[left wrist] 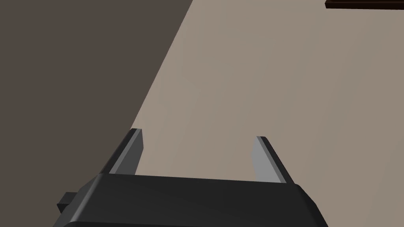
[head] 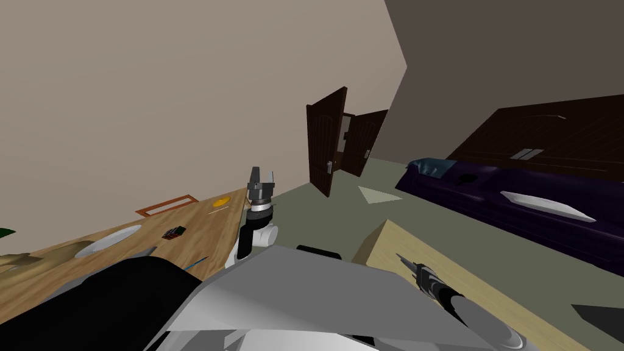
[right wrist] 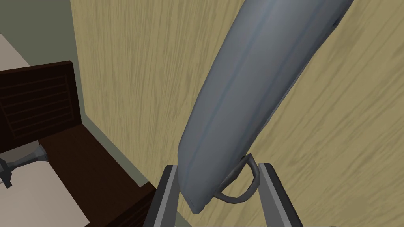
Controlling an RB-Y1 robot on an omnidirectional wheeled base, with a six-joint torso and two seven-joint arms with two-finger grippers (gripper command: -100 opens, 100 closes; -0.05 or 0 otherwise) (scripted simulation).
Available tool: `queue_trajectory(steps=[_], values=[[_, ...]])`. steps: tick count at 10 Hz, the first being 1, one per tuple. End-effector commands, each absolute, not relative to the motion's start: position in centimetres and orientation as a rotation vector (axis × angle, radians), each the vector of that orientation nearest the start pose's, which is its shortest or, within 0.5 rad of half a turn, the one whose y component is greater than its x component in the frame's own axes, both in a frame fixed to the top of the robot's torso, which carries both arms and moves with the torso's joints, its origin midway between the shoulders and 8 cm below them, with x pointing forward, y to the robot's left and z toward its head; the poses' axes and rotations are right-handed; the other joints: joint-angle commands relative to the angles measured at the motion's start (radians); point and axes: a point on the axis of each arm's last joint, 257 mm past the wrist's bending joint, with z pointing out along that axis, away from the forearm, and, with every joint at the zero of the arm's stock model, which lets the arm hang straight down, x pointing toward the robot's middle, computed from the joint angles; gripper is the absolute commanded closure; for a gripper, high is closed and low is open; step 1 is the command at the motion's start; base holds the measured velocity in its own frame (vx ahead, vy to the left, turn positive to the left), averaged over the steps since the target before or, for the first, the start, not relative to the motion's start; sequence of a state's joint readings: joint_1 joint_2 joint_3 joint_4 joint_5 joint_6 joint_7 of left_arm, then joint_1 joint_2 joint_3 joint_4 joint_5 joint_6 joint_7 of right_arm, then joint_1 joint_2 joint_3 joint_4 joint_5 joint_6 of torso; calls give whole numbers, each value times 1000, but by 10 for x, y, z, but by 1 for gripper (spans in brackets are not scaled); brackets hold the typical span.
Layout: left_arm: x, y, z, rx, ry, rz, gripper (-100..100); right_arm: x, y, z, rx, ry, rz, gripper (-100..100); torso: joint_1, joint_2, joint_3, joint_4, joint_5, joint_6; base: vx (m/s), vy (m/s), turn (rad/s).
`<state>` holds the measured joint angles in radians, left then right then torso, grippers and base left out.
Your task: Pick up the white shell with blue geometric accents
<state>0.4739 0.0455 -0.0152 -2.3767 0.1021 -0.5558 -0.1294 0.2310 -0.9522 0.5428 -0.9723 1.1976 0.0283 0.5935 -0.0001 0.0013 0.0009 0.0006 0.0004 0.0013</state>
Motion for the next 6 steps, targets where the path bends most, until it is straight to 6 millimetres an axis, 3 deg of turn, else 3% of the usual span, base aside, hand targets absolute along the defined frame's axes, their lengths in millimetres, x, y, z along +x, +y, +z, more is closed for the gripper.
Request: queue_trajectory(steps=[1,2,3,4,6], values=[[312,273,83,-509,492,-1310,0,227,-600,-508,-1427,2296,-789,100,0,0,0,0,0,0,0,0,0],[312,273,83,-509,492,-1310,0,227,-600,-508,-1428,2296,-789,100,0,0,0,0,0,0,0,0,0],[312,273,83,-509,492,-1310,0,227,-600,-508,-1428,2296,-789,0,0,0,0,0,0,0,0,0,0],[312,273,83,-509,492,-1310,0,229,-594,-505,-1458,2268,-783,100,0,0,0,0,0,0,62,14,-279],[312,273,83,-509,492,-1310,0,231,-589,-501,-1487,2241,-774,100,3,-5,-3,-1,1,1,103,33,-205]])
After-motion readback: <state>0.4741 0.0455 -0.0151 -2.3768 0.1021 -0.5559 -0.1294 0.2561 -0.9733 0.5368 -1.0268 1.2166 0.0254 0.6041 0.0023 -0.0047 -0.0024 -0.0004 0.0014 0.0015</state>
